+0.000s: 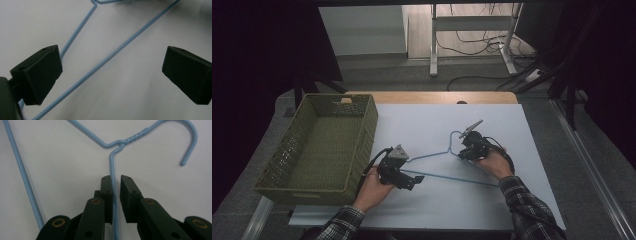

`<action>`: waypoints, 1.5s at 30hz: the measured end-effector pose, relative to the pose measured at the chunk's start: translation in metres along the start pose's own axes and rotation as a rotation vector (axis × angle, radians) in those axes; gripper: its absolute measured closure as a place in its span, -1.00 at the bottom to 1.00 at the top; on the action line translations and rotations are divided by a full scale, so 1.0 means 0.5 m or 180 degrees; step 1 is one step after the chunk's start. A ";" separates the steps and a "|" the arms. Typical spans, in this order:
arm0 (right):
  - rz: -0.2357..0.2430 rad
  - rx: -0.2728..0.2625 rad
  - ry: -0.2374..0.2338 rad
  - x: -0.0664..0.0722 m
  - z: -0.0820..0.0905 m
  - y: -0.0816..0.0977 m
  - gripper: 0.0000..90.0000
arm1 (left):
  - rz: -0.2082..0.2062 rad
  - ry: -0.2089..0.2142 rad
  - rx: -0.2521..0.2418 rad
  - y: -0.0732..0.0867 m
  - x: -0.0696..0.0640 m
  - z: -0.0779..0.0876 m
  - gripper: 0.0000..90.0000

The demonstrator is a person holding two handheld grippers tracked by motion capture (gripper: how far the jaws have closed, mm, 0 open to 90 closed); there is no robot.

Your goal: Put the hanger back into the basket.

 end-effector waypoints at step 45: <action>0.0414 -0.0277 0.0142 0.039 0.047 -0.015 0.93 | 0.0415 0.0382 0.0067 -0.221 0.084 -0.187 0.25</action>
Point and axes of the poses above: each handheld gripper's, and its own axes: z roughly backward along the jaws, y roughly out of its underside, x roughly to its left, the point moved 8 cm from there along -z, roughly forward along the jaws, and after that the axes turned 2 degrees about x, right-handed, at the moved point
